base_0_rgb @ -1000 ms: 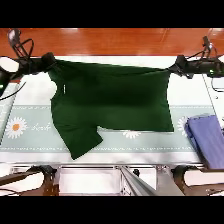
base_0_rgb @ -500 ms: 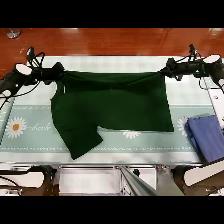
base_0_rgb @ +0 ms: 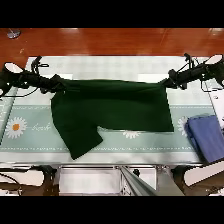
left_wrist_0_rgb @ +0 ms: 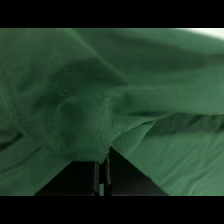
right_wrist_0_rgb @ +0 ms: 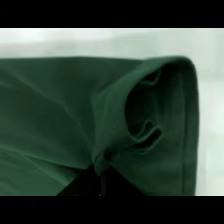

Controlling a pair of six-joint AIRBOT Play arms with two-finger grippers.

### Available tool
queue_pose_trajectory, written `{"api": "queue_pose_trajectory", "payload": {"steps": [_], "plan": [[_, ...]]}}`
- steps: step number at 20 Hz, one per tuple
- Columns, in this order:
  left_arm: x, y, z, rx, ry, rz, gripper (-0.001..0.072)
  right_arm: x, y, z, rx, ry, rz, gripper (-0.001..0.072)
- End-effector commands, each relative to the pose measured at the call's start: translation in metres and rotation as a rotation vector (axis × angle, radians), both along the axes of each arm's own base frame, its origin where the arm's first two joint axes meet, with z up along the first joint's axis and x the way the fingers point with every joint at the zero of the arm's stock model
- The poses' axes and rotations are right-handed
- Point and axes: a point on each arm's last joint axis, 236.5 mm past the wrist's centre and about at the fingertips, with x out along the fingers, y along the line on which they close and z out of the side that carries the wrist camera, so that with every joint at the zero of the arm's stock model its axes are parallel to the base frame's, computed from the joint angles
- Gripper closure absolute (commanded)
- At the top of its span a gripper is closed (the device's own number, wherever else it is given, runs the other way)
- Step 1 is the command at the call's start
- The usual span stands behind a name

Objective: Fold the shirts.

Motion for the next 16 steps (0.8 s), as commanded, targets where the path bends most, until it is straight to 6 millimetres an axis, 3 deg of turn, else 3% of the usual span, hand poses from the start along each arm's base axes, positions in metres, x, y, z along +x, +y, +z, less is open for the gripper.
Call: {"api": "queue_pose_trajectory", "payload": {"steps": [1, 9, 13, 14, 15, 16], "plan": [[-0.018, 0.006, -0.013, 0.019, 0.067, -0.054, 0.0678, -0.018, -0.014, -0.022, -0.104, 0.099, 0.015, 0.068], [-0.033, 0.008, -0.037, 0.01, 0.164, -0.08, 0.0678, -0.02, -0.018, -0.028, -0.116, 0.122, 0.001, 0.0679], [-0.044, 0.004, -0.037, -0.012, 0.205, -0.106, 0.0678, -0.023, -0.015, -0.027, -0.105, 0.134, 0.008, 0.0679], [-0.048, 0.003, -0.036, -0.018, 0.217, -0.114, 0.0654, -0.024, -0.013, -0.025, -0.095, 0.139, 0.009, 0.0635], [-0.051, 0.001, -0.034, -0.024, 0.228, -0.124, 0.0393, -0.027, -0.009, -0.023, -0.074, 0.149, 0.012, 0.0333], [-0.055, 0.0, -0.029, -0.035, 0.25, -0.134, 0.0017, -0.03, -0.004, -0.018, -0.051, 0.16, 0.025, 0.0081]]}}
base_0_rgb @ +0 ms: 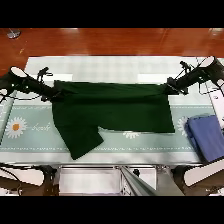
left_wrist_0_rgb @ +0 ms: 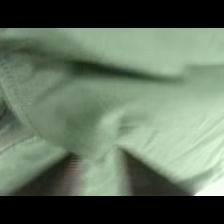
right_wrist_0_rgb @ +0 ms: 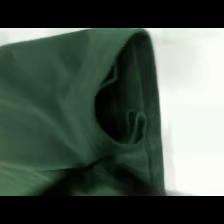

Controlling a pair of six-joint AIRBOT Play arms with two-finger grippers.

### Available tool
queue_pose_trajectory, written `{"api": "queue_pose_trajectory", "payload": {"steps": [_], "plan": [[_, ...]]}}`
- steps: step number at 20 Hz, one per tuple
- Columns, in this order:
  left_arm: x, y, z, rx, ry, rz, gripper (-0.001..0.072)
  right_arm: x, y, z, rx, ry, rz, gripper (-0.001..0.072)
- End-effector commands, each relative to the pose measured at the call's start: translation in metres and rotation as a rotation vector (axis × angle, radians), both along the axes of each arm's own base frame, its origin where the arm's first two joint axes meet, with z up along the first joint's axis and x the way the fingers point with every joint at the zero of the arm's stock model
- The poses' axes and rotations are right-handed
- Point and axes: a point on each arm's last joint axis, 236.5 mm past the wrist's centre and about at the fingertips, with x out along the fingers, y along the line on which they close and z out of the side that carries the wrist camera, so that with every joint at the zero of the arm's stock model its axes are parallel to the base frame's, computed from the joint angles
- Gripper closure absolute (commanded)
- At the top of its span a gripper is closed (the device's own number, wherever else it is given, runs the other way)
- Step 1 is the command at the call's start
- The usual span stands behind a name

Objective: Fold the shirts.

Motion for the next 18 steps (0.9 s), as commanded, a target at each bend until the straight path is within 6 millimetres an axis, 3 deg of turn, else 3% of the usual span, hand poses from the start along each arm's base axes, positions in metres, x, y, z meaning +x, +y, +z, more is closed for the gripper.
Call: {"api": "queue_pose_trajectory", "payload": {"steps": [1, 3, 5, 8, 11, 14, 18], "plan": [[-0.015, -0.003, 0.013, -0.037, 0.069, -0.034, 0.0003, -0.01, 0.009, 0.014, 0.066, 0.038, 0.015, 0.0093], [-0.017, 0.008, 0.03, -0.037, 0.067, 0.0, 0.0003, -0.018, -0.004, 0.035, 0.051, 0.025, 0.015, 0.0093], [-0.028, 0.029, 0.045, 0.007, 0.047, 0.057, 0.0003, -0.03, -0.03, 0.06, -0.027, -0.015, 0.001, 0.0093], [-0.073, 0.065, 0.042, 0.094, 0.031, 0.148, 0.0004, -0.05, -0.057, 0.077, -0.103, -0.157, -0.113, 0.0093], [-0.127, 0.066, 0.03, -0.015, 0.047, 0.284, 0.0003, -0.086, -0.03, 0.073, 0.011, -0.265, -0.208, 0.0093], [-0.141, 0.052, 0.027, -0.181, 0.012, 0.493, 0.0004, -0.125, 0.0, 0.06, 0.082, -0.269, -0.226, 0.0094], [-0.173, 0.036, -0.006, -0.132, 0.112, 0.501, 0.0004, -0.154, 0.017, 0.043, 0.113, -0.223, -0.218, 0.0094]]}}
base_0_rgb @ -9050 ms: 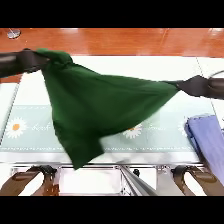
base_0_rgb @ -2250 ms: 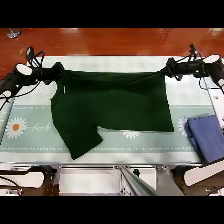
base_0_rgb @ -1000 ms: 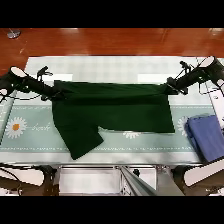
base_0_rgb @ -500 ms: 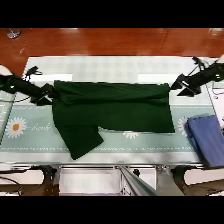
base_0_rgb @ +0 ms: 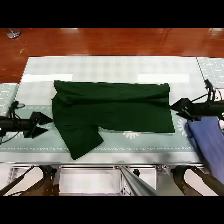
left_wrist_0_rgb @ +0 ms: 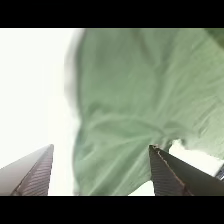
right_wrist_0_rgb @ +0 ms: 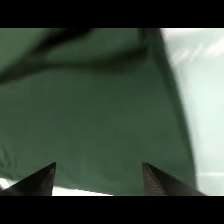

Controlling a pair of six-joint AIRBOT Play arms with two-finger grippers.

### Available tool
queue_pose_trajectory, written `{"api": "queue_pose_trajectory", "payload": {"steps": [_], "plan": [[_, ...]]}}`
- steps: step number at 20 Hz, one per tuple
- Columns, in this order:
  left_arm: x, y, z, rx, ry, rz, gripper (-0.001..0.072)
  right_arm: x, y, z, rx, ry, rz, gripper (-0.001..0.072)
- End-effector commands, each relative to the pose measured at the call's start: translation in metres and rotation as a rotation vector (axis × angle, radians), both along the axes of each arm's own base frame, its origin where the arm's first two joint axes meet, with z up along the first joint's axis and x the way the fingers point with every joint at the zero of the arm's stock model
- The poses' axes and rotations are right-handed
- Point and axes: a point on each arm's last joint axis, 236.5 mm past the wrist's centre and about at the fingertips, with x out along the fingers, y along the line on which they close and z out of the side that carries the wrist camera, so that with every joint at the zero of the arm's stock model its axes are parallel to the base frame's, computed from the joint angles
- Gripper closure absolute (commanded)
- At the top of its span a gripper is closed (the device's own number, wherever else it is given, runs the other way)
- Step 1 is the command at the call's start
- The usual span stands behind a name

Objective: Fold the shirts.

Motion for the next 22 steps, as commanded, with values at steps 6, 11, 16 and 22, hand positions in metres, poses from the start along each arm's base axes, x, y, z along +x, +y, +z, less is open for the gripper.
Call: {"api": "queue_pose_trajectory", "payload": {"steps": [6, 11, 16, 22], "plan": [[-0.02, -0.074, -0.032, -0.09, -0.013, -0.038, 0.0005, -0.011, 0.032, 0.005, 0.152, -0.035, -0.035, 0.0095], [-0.037, -0.107, -0.029, -0.107, -0.025, -0.22, 0.0479, -0.017, -0.045, 0.015, 0.043, -0.008, -0.158, 0.0094], [-0.031, -0.109, -0.016, -0.133, -0.083, -0.273, 0.0679, -0.103, -0.033, -0.054, 0.029, 0.339, -0.177, 0.0094], [-0.029, -0.109, -0.015, -0.13, -0.091, -0.278, 0.0679, -0.097, -0.01, -0.071, 0.074, 0.357, -0.129, 0.0095]]}}
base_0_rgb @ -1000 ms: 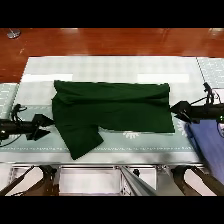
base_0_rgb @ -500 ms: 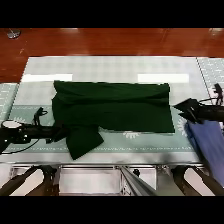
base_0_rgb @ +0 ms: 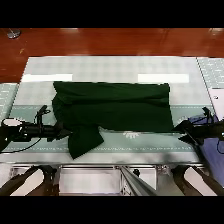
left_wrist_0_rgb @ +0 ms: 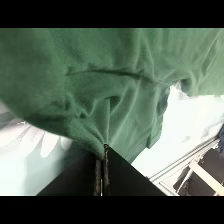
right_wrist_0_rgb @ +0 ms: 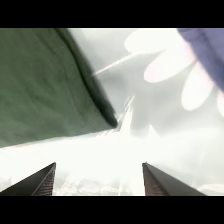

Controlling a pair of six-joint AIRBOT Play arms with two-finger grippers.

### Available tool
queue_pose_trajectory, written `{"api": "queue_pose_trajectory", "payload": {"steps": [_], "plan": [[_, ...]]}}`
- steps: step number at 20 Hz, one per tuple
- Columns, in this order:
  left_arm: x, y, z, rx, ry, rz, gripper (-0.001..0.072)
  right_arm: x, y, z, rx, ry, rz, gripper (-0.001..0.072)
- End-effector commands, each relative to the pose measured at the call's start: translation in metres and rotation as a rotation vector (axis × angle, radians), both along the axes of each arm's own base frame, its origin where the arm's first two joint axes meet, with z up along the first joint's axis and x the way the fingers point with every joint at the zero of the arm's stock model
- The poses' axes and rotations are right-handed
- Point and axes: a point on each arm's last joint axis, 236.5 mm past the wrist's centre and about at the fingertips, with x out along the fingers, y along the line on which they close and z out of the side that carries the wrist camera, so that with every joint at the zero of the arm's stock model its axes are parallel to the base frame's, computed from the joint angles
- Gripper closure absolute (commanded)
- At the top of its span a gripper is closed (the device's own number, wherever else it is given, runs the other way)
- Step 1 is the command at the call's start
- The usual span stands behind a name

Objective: Fold the shirts.

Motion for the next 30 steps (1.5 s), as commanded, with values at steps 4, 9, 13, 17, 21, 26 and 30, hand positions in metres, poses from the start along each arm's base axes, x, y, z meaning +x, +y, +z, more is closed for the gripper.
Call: {"api": "queue_pose_trajectory", "payload": {"steps": [4, 9, 13, 17, 21, 26, 30], "plan": [[0.003, 0.001, 0.0, 0.005, -0.013, 0.0, 0.0679, 0.024, 0.02, -0.011, 0.07, -0.041, -0.029, 0.0095], [0.016, -0.003, 0.01, -0.028, -0.058, 0.019, 0.0679, 0.059, 0.016, -0.017, -0.014, -0.069, -0.067, 0.0097], [0.029, 0.0, 0.022, -0.025, -0.097, 0.014, 0.0679, 0.068, 0.032, -0.012, 0.03, -0.058, 0.048, 0.0651], [0.053, 0.012, 0.053, -0.032, -0.183, -0.004, 0.0679, 0.078, 0.021, 0.016, 0.003, -0.106, 0.14, 0.068], [0.095, 0.031, 0.082, 0.003, -0.27, 0.02, 0.0679, 0.125, -0.003, 0.054, -0.086, -0.235, 0.144, 0.068], [0.152, 0.038, 0.069, 0.017, -0.249, 0.033, 0.0679, 0.187, -0.003, 0.065, -0.022, -0.346, 0.075, 0.068], [0.206, 0.045, 0.061, -0.014, -0.222, 0.069, 0.0679, 0.22, -0.009, 0.055, 0.001, -0.374, 0.068, 0.068]]}}
